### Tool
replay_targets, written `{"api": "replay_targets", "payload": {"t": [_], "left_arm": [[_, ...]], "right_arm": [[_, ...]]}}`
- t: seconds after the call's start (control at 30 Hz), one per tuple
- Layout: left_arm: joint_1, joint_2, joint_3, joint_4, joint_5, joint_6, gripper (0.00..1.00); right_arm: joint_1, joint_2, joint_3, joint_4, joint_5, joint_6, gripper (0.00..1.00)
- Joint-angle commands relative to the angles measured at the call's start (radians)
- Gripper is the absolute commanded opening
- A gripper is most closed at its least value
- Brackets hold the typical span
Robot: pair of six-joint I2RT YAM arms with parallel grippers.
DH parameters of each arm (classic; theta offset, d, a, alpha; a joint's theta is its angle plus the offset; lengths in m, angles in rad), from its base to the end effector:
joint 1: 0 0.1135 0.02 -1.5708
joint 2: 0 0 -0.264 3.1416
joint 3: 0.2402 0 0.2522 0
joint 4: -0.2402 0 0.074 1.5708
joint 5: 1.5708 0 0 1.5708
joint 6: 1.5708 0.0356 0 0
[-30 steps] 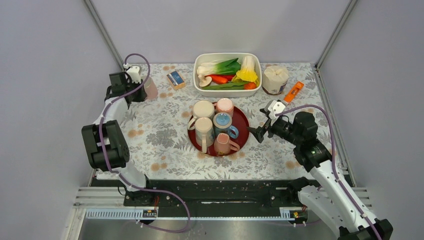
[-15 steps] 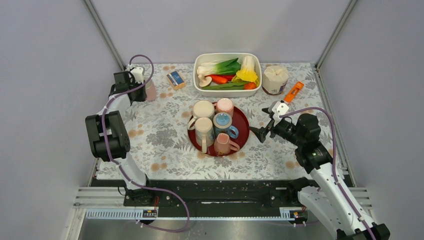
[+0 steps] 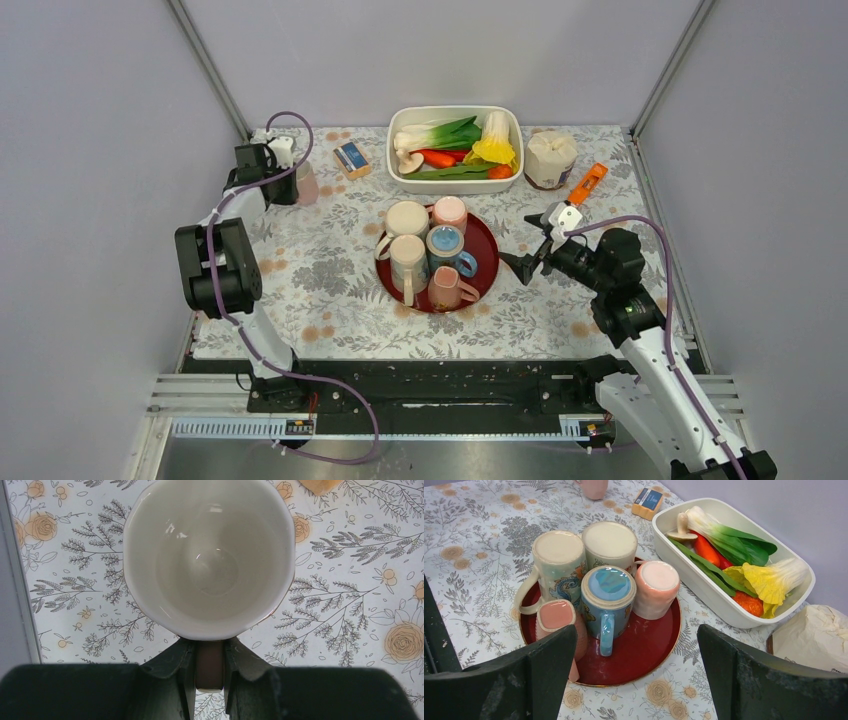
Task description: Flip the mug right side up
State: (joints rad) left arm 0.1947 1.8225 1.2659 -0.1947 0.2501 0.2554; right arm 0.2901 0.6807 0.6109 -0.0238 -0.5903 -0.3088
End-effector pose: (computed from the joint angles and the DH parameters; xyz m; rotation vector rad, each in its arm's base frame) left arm 0.3988 0.0697 0.2167 0.1945 2.2858 -0.0587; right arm 0.1539 0.0666 0.3127 -0.9006 1.4066 0.4757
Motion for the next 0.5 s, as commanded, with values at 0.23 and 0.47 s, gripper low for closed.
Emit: {"api": "replay_targets", "payload": {"t": [0.23, 0.47], "left_arm": [[0.0, 0.022, 0.091, 0.085, 0.002, -0.034, 0.06], [-0.009, 0.037, 0.109, 0.096, -0.001, -0.048, 0.23]], "right_arm": [[-0.015, -0.013, -0.003, 0.055, -0.033, 0.019, 0.99], [-0.018, -0.013, -0.004, 0.057, -0.035, 0.02, 1.0]]}}
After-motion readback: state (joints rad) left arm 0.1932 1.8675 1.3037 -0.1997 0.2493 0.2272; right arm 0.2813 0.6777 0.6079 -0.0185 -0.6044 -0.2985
